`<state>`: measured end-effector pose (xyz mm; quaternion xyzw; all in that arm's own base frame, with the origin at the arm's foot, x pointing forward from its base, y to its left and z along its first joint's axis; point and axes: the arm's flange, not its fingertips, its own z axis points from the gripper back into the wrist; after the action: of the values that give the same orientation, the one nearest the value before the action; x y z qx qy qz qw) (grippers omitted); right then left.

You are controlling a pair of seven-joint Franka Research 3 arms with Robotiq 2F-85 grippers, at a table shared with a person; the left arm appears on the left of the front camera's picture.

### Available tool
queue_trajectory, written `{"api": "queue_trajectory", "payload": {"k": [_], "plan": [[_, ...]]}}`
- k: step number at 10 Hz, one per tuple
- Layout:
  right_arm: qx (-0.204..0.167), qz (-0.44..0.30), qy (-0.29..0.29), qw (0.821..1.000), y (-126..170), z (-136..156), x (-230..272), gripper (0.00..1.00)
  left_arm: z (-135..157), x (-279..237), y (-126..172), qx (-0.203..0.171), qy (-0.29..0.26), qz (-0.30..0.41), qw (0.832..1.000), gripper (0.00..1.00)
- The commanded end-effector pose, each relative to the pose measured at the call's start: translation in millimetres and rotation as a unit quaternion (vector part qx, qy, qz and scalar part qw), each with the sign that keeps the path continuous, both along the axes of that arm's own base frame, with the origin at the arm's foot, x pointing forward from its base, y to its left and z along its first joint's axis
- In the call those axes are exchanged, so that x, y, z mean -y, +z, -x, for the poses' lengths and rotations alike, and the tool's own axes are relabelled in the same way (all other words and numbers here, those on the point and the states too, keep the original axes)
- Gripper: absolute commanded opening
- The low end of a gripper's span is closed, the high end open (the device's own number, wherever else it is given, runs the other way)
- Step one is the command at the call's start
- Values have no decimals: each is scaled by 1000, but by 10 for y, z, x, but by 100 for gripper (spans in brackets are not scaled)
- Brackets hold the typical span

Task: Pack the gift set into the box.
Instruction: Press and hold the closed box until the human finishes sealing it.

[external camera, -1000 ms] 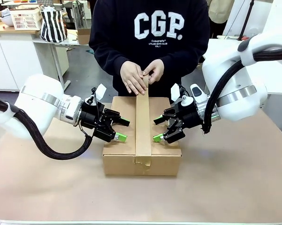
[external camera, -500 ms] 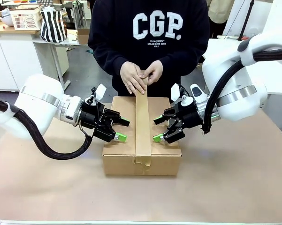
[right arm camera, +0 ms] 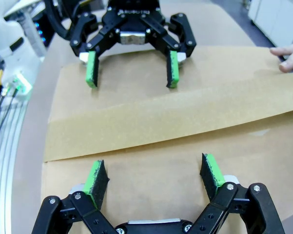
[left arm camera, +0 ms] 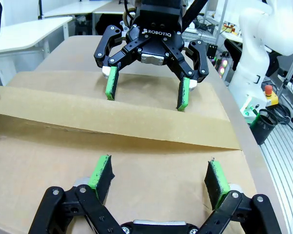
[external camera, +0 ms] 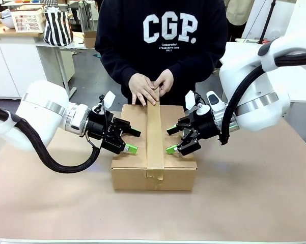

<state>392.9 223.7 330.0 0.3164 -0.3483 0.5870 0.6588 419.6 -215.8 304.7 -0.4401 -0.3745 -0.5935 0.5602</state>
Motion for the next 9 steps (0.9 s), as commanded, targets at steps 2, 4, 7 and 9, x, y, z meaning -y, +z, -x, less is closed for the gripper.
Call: {"api": "queue_trajectory", "payload": {"k": [2, 4, 7, 9], "plan": [[-6, 1, -6, 1000, -50, 20, 12, 100, 11, -20, -27, -7, 1, 1, 1000, 100], [-6, 1, -6, 1000, -50, 20, 12, 100, 11, -20, -27, -7, 1, 1, 1000, 100], [-6, 1, -6, 1000, -50, 20, 12, 100, 11, -20, -27, -7, 1, 1, 1000, 100], [-6, 1, -6, 1000, -50, 20, 12, 100, 11, -20, -27, -7, 1, 1, 1000, 100]]}}
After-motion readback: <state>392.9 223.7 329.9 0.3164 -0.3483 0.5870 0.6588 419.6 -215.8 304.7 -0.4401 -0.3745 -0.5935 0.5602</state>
